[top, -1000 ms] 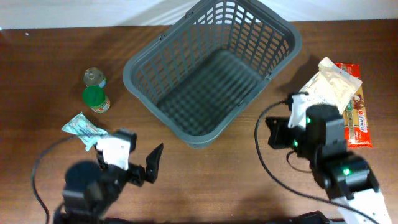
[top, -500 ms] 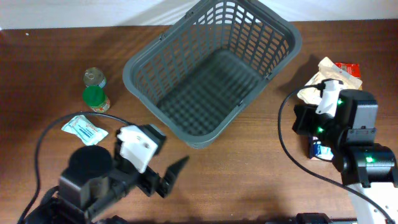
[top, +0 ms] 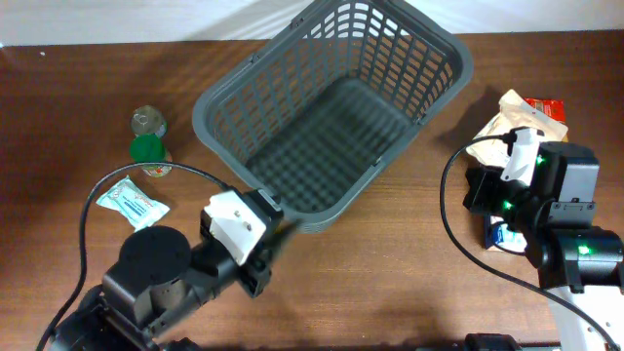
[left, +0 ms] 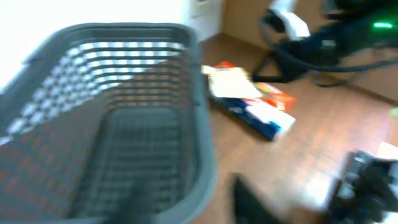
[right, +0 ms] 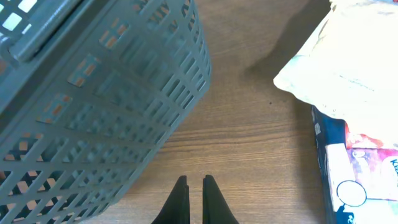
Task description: Pack container
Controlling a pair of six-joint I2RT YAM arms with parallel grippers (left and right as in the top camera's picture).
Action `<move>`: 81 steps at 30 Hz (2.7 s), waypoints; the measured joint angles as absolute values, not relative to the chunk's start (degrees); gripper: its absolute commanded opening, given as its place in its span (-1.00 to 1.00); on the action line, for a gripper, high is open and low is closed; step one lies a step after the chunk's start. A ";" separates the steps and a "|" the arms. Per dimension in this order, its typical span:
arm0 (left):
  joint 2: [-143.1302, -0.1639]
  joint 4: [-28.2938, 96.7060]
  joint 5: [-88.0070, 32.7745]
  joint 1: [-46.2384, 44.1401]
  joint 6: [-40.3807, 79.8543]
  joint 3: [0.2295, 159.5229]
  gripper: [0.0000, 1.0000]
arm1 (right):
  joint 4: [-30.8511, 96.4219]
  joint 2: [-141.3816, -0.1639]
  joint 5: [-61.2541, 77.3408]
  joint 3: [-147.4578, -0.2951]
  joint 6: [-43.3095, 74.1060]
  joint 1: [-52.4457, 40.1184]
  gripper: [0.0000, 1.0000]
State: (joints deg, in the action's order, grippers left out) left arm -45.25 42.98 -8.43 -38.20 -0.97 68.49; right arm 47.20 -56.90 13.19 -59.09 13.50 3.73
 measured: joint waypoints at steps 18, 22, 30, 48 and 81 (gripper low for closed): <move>-67.20 42.59 22.68 -32.56 10.39 72.01 -0.96 | 48.34 -56.93 14.31 -59.09 13.50 3.73 -0.93; -72.31 44.66 22.92 -31.46 10.46 75.75 -0.96 | 49.41 -56.93 14.46 -59.09 13.50 3.73 -0.93; -72.05 53.87 20.71 -40.12 9.63 89.12 -0.96 | 49.54 -56.97 14.46 -59.09 13.52 3.73 -0.93; -70.02 68.47 -0.16 -56.69 -1.93 91.02 -0.96 | 44.95 -57.84 14.46 -59.09 12.86 3.73 -0.93; -83.74 69.41 9.17 -52.80 -3.62 88.31 -0.96 | 44.31 -59.31 14.48 -59.09 12.84 3.73 -0.93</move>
